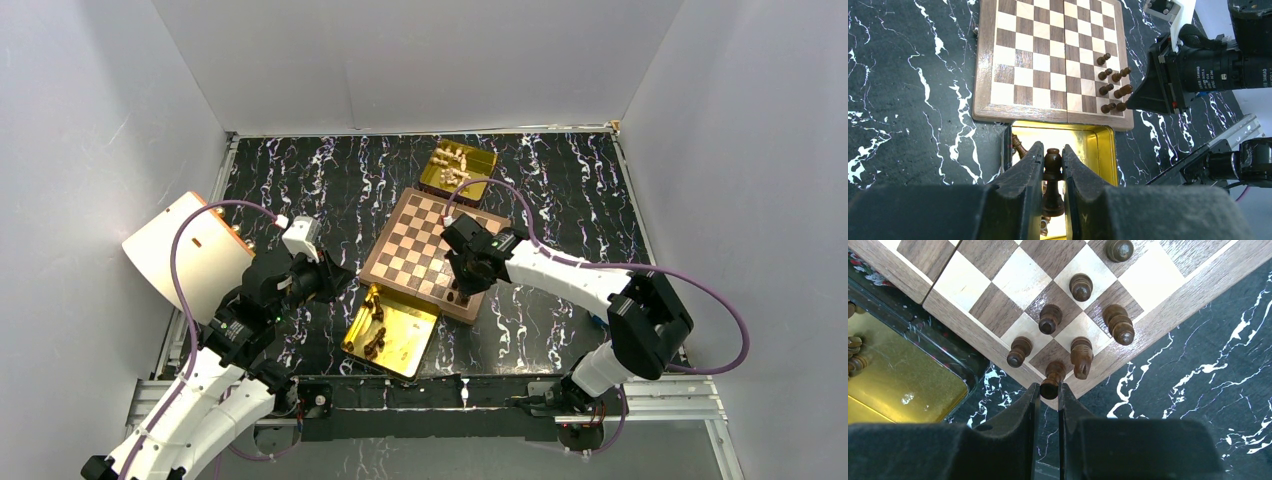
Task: Set up the chess pieces on the board
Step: Place the chess piece on the chessboard.
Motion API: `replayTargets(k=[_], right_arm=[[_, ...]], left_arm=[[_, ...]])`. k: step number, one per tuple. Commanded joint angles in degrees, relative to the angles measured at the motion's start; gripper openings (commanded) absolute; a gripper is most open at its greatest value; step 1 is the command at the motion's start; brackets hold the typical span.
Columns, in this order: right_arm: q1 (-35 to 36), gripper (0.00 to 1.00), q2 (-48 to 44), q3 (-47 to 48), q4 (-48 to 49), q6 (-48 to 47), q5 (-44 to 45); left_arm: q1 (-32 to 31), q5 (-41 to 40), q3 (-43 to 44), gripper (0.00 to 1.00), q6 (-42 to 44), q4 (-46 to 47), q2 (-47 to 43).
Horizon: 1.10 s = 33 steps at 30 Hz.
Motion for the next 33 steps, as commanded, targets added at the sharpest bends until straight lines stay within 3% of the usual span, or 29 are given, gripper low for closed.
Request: replayTargets(k=[1, 33], right_arm=[[-0.2, 0.21, -1.1, -0.3, 2.3, 1.1, -0.7], [-0.6, 0.32, -1.0, -0.7, 1.3, 2.1, -0.4]], left_arm=[[0.0, -0.8, 0.0, 0.0, 0.4, 0.6, -0.4], [0.0, -1.3, 0.0, 0.0, 0.6, 0.5, -0.9]])
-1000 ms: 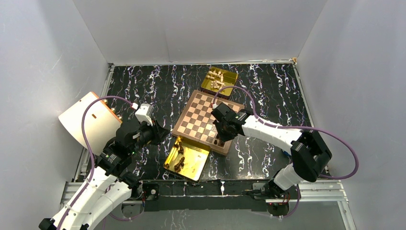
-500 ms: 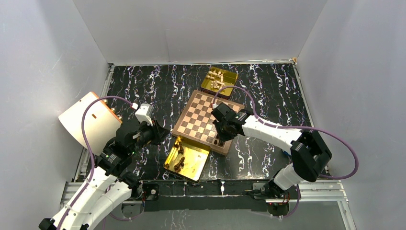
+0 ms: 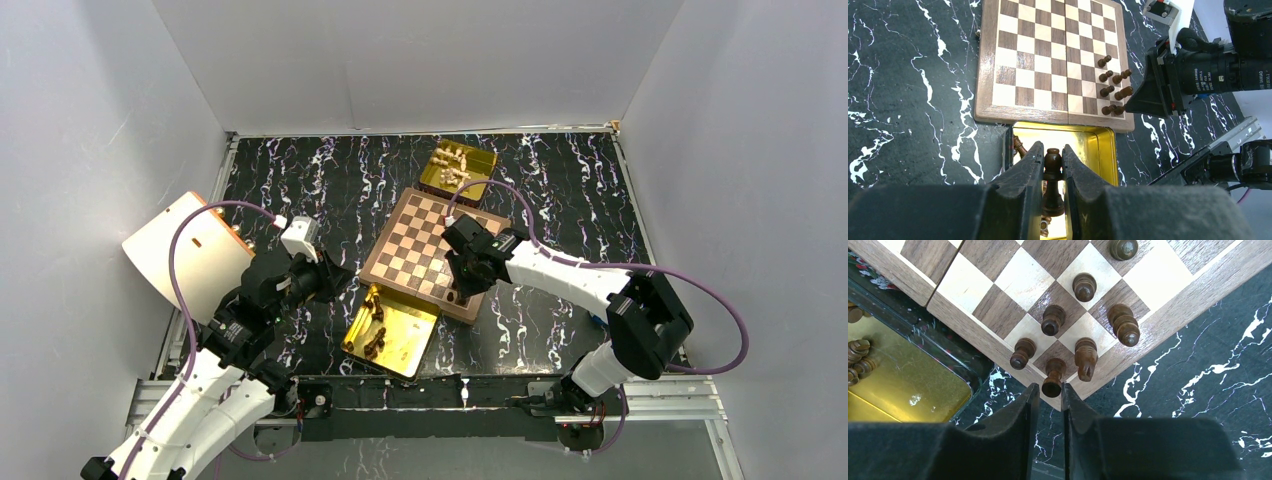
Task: Set up the chess pieces on the board
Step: Place the chess piece on the chessboard.
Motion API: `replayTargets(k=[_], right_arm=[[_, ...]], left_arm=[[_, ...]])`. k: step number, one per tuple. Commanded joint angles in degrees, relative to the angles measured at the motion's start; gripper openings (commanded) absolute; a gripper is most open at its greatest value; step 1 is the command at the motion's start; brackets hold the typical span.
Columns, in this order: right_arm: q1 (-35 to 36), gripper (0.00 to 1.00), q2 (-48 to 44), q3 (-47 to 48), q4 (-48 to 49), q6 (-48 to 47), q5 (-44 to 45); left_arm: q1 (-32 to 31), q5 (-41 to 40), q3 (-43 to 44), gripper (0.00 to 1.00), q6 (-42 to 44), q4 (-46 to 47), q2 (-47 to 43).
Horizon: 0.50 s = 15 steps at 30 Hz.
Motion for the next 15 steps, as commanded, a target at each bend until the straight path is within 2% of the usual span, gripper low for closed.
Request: replayTargets(k=[1, 15], right_arm=[[-0.2, 0.33, -1.0, 0.1, 0.0, 0.7, 0.9], [-0.2, 0.38, -5.5, 6.3, -5.5, 0.6, 0.3]], left_arm=[[0.0, -0.9, 0.0, 0.0, 0.6, 0.5, -0.5], [0.0, 1.5, 0.4, 0.0, -1.2, 0.9, 0.3]])
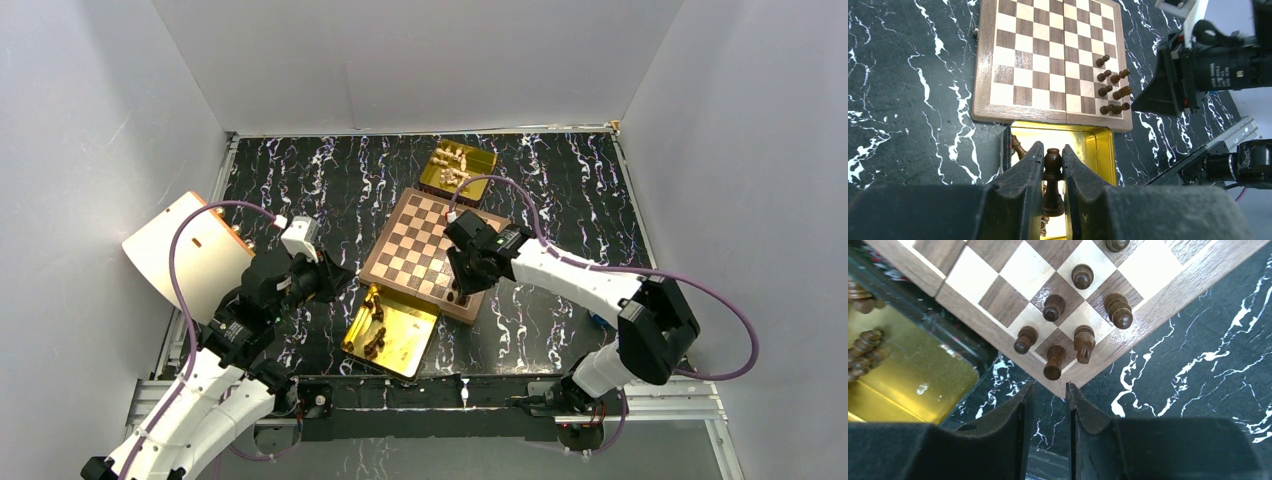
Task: Set up the chess pieces on the board
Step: Place the chess piece on the chessboard.
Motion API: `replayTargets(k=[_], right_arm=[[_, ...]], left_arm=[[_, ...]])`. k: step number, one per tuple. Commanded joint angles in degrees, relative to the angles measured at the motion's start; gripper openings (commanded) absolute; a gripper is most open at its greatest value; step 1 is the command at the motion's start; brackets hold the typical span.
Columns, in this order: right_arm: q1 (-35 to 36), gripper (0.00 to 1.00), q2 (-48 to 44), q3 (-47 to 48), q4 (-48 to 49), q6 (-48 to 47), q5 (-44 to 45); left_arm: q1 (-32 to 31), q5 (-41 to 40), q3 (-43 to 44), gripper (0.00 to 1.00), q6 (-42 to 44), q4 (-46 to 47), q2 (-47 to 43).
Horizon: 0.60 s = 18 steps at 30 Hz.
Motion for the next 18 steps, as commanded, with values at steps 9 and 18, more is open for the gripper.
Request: replayTargets(k=[9, 18], right_arm=[[1.1, 0.43, -10.1, 7.8, 10.0, -2.8, -9.8], [1.3, 0.52, -14.2, 3.3, 34.9, 5.0, -31.3]], left_arm=[[0.0, 6.2, 1.2, 0.0, -17.4, 8.1, 2.3], [0.0, 10.9, 0.6, 0.0, -24.6, 15.9, 3.9]])
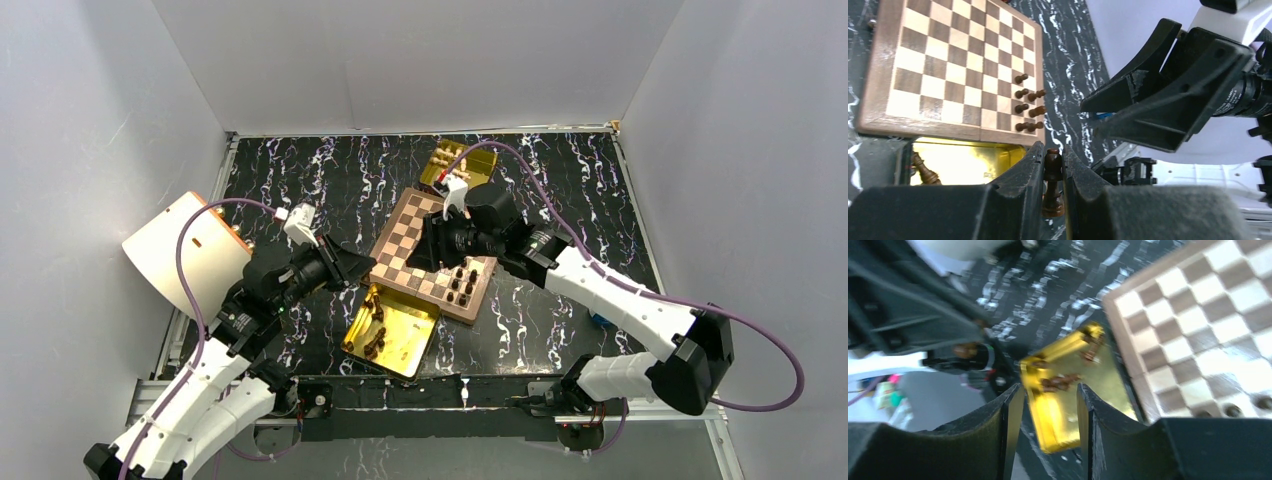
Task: Set up the chess pieces on the board
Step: Place the chess piece on the chessboard.
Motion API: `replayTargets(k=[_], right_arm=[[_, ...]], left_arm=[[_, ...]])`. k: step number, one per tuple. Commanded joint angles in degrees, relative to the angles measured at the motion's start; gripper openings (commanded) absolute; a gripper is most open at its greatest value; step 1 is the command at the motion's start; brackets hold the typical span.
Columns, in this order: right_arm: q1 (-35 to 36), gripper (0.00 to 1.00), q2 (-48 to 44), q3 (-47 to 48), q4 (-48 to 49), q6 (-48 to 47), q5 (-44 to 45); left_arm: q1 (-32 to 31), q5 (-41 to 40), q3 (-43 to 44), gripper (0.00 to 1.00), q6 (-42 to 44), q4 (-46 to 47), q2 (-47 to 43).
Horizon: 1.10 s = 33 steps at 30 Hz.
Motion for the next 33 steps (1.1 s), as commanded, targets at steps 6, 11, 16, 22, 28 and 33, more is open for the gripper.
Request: replayTargets(k=[6, 11, 16, 22, 28, 33], right_arm=[[0.8, 0.54, -3.4, -6.2, 29.8, 12.7, -17.3], [3.1, 0.55, -1.3, -6.1, 32.5, 14.7, -18.5], [5.7, 0.54, 1.1, -5.4, 34.6, 16.1, -16.5], [6.4, 0.46, 2.4, -5.4, 34.5, 17.1, -12.3], [6.4, 0.37, 0.9, -6.8, 33.0, 18.4, -6.2], [6.3, 0.36, 0.5, -7.2, 33.2, 19.8, -5.3]], left_arm=[[0.0, 4.6, -0.6, 0.0, -8.2, 9.7, 0.5], [0.0, 5.1, -2.5, 0.0, -10.4, 14.3, 0.4], [0.0, 5.5, -5.1, 0.0, -13.0, 18.7, -0.4], [0.0, 6.2, -5.7, 0.0, -14.5, 20.7, -0.9], [0.0, 6.5, -5.6, 0.0, -15.4, 21.1, -1.5], [0.0, 6.8, -5.8, 0.0, -16.5, 22.3, -1.4]])
